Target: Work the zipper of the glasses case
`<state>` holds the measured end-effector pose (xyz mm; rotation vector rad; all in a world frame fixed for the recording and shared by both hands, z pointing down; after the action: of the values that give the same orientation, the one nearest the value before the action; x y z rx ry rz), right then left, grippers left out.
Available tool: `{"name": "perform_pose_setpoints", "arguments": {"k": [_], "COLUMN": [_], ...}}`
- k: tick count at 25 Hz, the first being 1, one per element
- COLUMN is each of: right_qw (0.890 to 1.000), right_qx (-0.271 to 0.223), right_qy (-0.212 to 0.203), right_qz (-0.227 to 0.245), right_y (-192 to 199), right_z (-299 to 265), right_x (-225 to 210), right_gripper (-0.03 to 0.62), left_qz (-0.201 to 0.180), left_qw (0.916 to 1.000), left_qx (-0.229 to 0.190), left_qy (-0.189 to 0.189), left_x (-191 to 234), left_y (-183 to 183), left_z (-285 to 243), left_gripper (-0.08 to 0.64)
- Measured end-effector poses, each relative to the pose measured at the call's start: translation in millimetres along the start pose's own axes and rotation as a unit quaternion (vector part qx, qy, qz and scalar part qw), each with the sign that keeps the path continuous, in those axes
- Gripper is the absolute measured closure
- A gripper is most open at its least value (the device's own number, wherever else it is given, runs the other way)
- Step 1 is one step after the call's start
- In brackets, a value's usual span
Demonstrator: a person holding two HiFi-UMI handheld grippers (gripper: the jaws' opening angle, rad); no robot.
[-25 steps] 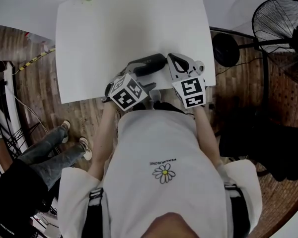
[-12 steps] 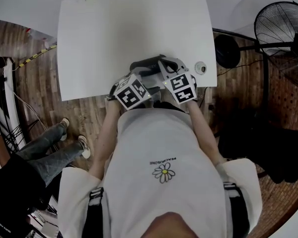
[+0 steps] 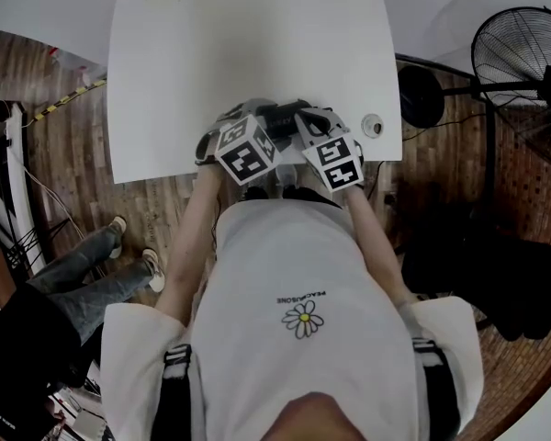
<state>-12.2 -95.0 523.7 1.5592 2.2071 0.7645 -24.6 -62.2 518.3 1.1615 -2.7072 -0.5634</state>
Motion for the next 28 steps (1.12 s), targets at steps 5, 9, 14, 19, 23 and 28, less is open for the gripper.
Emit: {"name": "perform_pose_setpoints", "arguments": {"k": [5,9,14,19,23,28], "right_qw": [1.000,1.000,1.000,0.999,0.999,0.998], "right_qx": [-0.004,-0.005,-0.008,-0.008,-0.010,-0.019], "right_qy": [-0.004,-0.006,-0.007,-0.009,0.009,0.031], "right_qz": [-0.014,-0.022,-0.029,-0.031,-0.031,-0.042], "right_y": [0,-1,-1,1,2,2], "right_z": [-1,-1,0,0,2,12], "right_x": [0,0,-1,-1,-6,-18], "right_gripper": [0.588,0.588,0.588,0.589,0.588,0.588], "left_qz": [-0.035,-0.063,-0.064,-0.053,-0.052,-0.080], "left_qw": [0.9981,0.9945,0.9925,0.9929,0.9926,0.9910], "left_qx": [0.050,0.083,0.104,0.106,0.109,0.106], "left_qy": [0.008,0.007,-0.003,0.010,0.006,0.012], "left_x": [3,-1,3,4,3,3], "left_y": [0,1,-3,-4,-3,-1], "left_z": [-26,-43,-51,-58,-62,-60], "left_gripper": [0.236,0.236,0.238,0.236,0.233,0.235]}}
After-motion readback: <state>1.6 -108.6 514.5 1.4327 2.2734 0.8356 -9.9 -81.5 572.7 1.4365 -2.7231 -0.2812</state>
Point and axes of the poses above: the fingertips, and each gripper's own axes: z backward along the fingers, x to its left, y out of its underside, the point moved 1 cm from there along z, backward along the fingers, and after that the axes turned 15 degrees about x, right-handed, at the moved point
